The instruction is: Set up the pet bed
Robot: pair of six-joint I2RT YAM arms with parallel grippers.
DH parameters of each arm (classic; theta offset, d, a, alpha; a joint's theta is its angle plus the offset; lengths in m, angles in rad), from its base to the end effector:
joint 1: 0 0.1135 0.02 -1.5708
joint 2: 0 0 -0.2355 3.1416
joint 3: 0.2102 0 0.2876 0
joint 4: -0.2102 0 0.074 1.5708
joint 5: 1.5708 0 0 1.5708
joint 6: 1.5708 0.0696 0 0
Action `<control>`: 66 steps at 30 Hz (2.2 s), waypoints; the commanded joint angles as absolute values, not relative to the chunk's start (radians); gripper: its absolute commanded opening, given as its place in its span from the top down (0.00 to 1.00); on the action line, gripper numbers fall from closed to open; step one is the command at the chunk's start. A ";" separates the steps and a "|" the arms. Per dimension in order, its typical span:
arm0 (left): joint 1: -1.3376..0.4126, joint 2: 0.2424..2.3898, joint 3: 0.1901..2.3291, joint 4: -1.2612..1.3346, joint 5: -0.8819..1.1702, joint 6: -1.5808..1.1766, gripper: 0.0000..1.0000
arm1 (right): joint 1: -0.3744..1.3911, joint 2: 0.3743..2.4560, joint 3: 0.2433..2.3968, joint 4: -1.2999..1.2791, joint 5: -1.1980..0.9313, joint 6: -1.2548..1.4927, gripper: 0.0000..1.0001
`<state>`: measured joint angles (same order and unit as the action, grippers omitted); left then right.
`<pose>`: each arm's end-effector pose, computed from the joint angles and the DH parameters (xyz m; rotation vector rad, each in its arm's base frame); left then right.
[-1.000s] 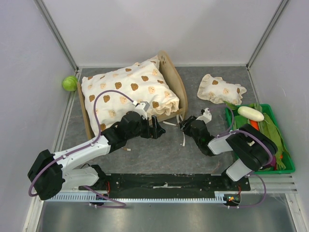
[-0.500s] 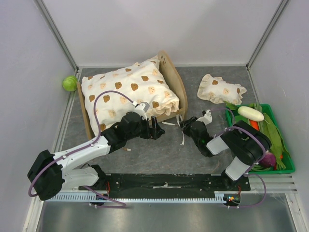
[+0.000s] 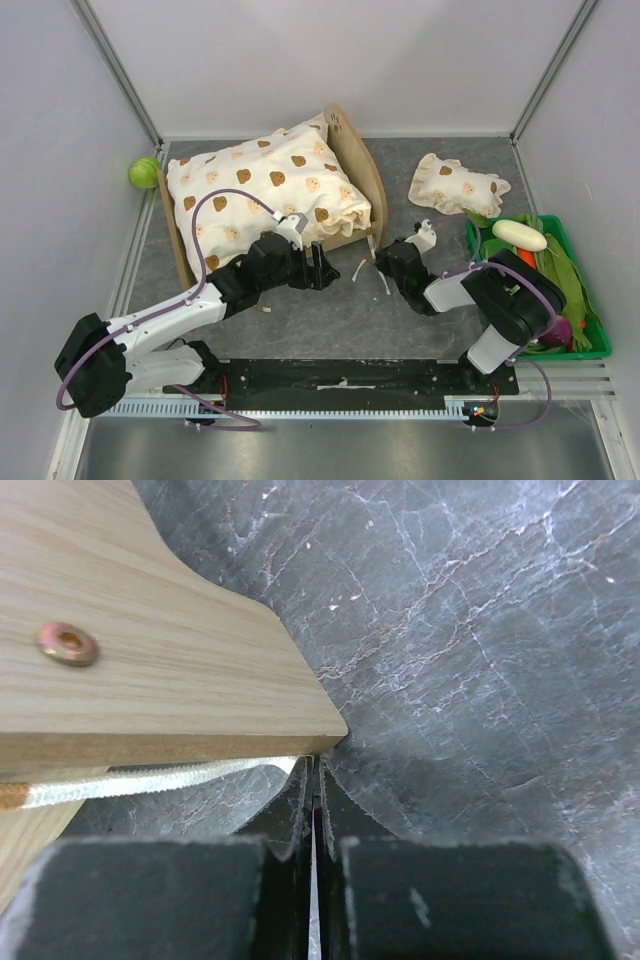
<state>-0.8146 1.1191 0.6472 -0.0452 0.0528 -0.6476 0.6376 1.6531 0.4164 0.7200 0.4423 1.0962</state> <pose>0.2167 -0.2351 0.1800 0.2200 2.2180 -0.9094 0.2647 0.1590 0.0345 0.7356 1.9577 0.6182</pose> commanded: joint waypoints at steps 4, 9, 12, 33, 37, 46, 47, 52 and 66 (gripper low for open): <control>-0.810 1.092 0.638 -0.031 0.041 -0.641 0.16 | 0.641 1.438 0.371 0.628 0.413 0.944 1.00; -0.825 1.111 0.652 -0.021 0.072 -0.572 0.16 | 0.641 1.270 0.359 0.477 0.339 0.849 0.86; -0.902 1.143 0.692 -0.060 0.003 -0.494 0.16 | 0.641 1.185 0.364 0.382 0.314 0.811 0.68; -1.035 1.825 1.064 -0.017 -0.296 -0.578 0.18 | 0.592 0.716 0.456 -0.083 0.284 0.732 0.53; -1.035 1.907 1.129 -0.037 -0.293 -0.578 0.37 | 0.569 0.693 0.456 -0.109 0.272 0.723 0.52; -1.069 1.859 1.065 -0.061 -0.246 -0.611 0.98 | 0.511 0.730 0.540 -0.114 0.291 0.640 0.48; -1.087 1.844 1.051 -0.051 -0.227 -0.611 0.98 | 0.488 0.774 0.560 -0.112 0.282 0.623 0.45; -1.140 1.717 0.954 -0.003 -0.167 -0.638 0.98 | 0.439 0.984 0.780 -0.100 0.059 0.462 0.31; -1.167 1.540 0.828 0.078 -0.100 -0.698 0.98 | 0.437 1.347 1.058 -0.081 -0.068 0.350 0.23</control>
